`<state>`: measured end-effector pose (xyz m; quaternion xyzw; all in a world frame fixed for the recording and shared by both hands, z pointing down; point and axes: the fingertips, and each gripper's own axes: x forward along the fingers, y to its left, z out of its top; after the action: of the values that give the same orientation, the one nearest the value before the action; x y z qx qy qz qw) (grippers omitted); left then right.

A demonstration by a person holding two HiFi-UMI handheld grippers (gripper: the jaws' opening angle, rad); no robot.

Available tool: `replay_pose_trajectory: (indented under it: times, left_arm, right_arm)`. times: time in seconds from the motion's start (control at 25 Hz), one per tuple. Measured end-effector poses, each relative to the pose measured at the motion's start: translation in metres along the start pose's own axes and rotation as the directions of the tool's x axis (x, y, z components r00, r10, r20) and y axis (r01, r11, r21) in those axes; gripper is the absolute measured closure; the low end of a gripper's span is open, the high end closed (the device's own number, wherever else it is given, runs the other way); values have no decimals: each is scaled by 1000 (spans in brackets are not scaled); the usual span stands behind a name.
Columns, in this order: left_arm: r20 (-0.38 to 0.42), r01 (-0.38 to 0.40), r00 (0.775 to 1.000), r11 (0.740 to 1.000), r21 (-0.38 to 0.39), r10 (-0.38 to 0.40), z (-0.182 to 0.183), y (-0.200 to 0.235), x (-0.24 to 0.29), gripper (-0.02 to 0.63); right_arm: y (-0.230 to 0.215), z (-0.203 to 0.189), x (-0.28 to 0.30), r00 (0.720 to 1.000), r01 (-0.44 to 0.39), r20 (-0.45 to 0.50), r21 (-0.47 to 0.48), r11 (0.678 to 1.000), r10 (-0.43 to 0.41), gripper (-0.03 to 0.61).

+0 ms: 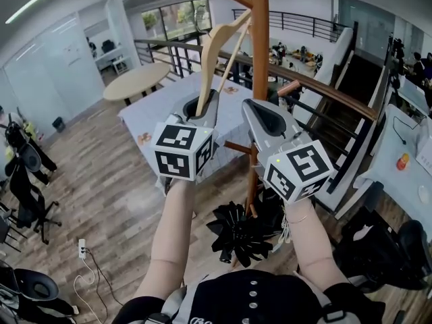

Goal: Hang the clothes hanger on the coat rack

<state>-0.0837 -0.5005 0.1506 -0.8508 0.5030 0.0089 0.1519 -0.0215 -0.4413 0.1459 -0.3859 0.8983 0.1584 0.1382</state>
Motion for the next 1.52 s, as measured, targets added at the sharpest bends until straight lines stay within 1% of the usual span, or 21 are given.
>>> replay_pose_trajectory:
  times: [0.32,0.48,0.6,0.92,1.16,1.4,1.52]
  left_arm:
    - [-6,2,1000,1000,30,-2,14,9,13,614]
    - [-4,23,1000,997,68,-23,26,5,21,613]
    - [-10,32,999,996,87,-31,33,6,25,613]
    - [-39,14,999,995,100,-10,39,15,38,615]
    - [-62,28,998,995,99,-22,36,16,47,614]
    - [-105,70,993,993,91,-61,23,8,55,614]
    - [-117,76,991,993,86,-66,19,7,58,614]
  right_arm:
    - [-7,9,6,1000,-4,25,-11,1000,4,580]
    - [-10,14,12,999,-15,35,-17,1000,16,580]
    - [-12,20,14,998,-17,54,-1,1000,17,580]
    - [-18,26,18,997,-10,71,6,1000,9,580]
    - [-20,22,20,998,-5,58,17,1000,4,580]
    - [-19,22,19,998,-13,69,9,1000,12,580]
    - [-20,21,19,997,-7,73,9,1000,6,580]
